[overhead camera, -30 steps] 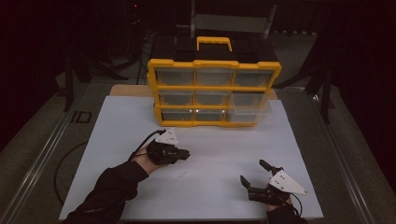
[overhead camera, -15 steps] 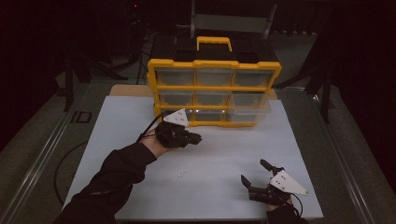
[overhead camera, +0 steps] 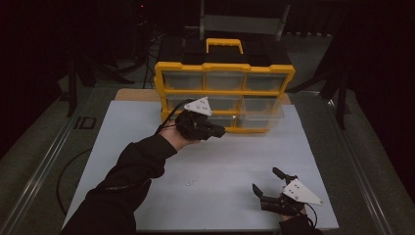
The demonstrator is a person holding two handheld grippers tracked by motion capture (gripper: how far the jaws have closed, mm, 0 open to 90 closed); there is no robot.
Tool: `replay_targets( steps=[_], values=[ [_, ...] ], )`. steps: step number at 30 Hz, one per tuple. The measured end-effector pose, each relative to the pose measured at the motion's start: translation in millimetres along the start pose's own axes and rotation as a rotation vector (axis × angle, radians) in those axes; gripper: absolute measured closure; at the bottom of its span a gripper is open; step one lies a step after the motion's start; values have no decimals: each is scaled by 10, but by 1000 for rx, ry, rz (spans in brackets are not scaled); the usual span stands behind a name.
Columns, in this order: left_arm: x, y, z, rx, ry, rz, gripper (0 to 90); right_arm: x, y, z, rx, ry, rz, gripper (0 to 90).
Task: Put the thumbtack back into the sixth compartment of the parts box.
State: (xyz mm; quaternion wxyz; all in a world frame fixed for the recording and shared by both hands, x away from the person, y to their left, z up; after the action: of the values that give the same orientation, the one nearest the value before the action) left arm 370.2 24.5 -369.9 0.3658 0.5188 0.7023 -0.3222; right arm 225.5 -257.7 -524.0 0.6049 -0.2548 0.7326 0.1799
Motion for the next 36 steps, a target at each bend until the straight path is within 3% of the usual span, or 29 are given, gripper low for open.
replay_targets(
  steps=[12,13,21,28,36],
  values=[
    [-280,47,71,14,-48,-4,844,-5,14,1,-2,1,1,97],
    [-371,74,91,15,-63,-7,844,-4,13,1,-2,1,1,97],
    [-622,115,179,18,-107,-5,844,-9,15,-4,-4,-1,8,97],
    [-801,177,355,1,-133,-17,844,-11,17,-3,-9,-2,8,97],
    [-844,283,589,-23,-135,-39,844,-12,22,-4,-15,-4,12,98]
  ],
)
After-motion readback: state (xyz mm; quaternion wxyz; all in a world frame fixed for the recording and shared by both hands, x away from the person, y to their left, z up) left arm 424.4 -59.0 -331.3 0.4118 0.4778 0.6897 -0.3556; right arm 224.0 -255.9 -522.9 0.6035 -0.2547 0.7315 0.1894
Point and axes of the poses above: each handheld gripper's, and its own axes: z roughly forward along the jaws, x roughly out of its underside, y roughly to its left, the point moved 2 cm from there along z, roughly forward along the jaws, and after that the axes turned 4 degrees about -y, right-handed, at the moved point
